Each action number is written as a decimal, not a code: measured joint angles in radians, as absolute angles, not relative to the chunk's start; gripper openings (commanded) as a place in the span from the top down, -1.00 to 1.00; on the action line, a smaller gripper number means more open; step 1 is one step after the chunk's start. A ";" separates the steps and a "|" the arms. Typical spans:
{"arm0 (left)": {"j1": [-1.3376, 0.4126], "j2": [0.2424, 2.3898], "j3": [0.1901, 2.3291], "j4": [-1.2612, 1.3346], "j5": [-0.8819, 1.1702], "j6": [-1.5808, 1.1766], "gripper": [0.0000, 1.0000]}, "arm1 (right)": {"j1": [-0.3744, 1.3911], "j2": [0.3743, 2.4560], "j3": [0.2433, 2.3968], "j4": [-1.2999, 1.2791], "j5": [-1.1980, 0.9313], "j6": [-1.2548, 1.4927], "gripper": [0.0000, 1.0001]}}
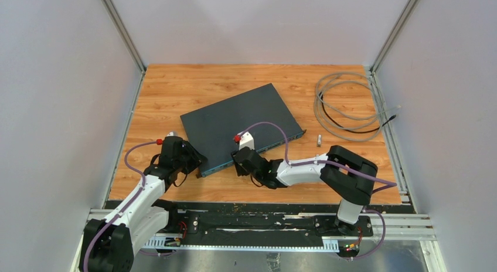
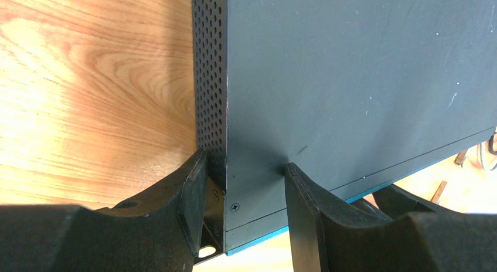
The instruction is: Pull the plug off the socket
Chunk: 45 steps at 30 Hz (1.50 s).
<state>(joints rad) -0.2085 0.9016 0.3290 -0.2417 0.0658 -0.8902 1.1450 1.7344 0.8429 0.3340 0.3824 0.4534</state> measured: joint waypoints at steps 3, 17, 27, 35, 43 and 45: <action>-0.208 0.902 0.329 -0.242 0.066 -0.890 0.17 | 1.146 1.758 0.859 0.350 0.394 0.455 0.07; -0.208 0.902 0.329 -0.241 0.068 -0.890 0.17 | 1.172 1.792 0.862 0.389 0.446 0.456 0.19; -0.208 0.902 0.329 -0.241 0.068 -0.890 0.17 | 1.183 1.791 0.876 0.368 0.484 0.450 0.52; -0.208 0.902 0.329 -0.241 0.068 -0.889 0.17 | 1.184 1.790 0.882 0.344 0.505 0.428 1.00; -0.208 0.902 0.329 -0.241 0.065 -0.890 0.21 | 1.182 1.773 0.849 0.375 0.483 0.435 1.00; -0.208 0.905 0.329 -0.240 0.065 -0.892 0.21 | 1.183 1.768 0.836 0.387 0.479 0.442 1.00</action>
